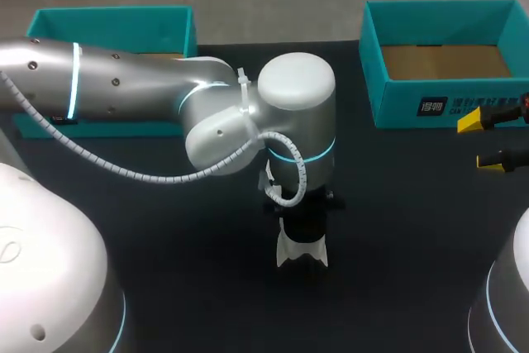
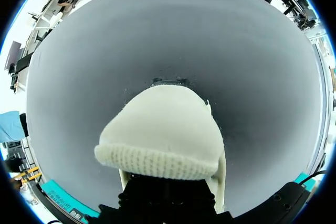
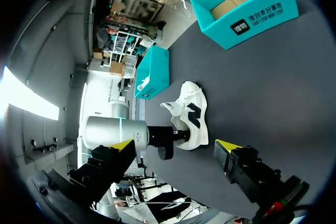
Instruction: Take the shoe out of the shoebox, open the shoe tongue, remove and reinsert the insole, then place the shoe into the shoebox
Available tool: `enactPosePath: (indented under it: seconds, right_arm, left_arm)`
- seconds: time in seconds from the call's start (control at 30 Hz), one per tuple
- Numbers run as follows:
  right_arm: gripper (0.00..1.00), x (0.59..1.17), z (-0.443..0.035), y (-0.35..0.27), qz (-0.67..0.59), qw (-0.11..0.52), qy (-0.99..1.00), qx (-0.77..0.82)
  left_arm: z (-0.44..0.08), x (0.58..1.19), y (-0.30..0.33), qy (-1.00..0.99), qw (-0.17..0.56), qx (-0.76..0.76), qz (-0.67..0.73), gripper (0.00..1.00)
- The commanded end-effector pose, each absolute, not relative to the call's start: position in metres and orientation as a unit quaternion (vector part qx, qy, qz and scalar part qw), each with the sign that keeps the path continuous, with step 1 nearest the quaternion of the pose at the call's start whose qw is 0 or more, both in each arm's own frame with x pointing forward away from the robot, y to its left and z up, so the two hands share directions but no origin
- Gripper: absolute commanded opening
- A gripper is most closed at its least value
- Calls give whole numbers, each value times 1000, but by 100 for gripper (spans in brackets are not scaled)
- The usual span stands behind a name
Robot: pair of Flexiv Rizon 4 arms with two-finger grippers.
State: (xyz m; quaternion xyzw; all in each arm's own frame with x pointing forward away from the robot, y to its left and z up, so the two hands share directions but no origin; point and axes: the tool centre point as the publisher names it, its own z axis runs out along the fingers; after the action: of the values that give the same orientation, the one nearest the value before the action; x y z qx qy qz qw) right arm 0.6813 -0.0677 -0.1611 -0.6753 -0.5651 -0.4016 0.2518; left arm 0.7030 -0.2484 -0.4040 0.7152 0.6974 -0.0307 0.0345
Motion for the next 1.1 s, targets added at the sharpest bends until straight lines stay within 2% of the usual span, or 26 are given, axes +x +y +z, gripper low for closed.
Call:
enactPosePath:
  seconds: [0.03, 0.43, 0.87, 1.1]
  right_arm:
    - [100, 680, -161, -67, -401, 250, -565, -676]
    - [100, 680, -161, -67, -401, 250, -565, -676]
    - [100, 680, -161, -67, -401, 250, -565, -676]
    - [100, 680, -161, -67, -401, 250, -565, -676]
  left_arm:
    - [-392, 703, -241, 700, 49, 712, -21, 0]
    - [-403, 725, -246, 705, 53, 706, -23, 0]
    - [-416, 715, -249, 707, 57, 705, 10, 0]
    - [-384, 721, -243, 704, 106, 700, 46, 0]
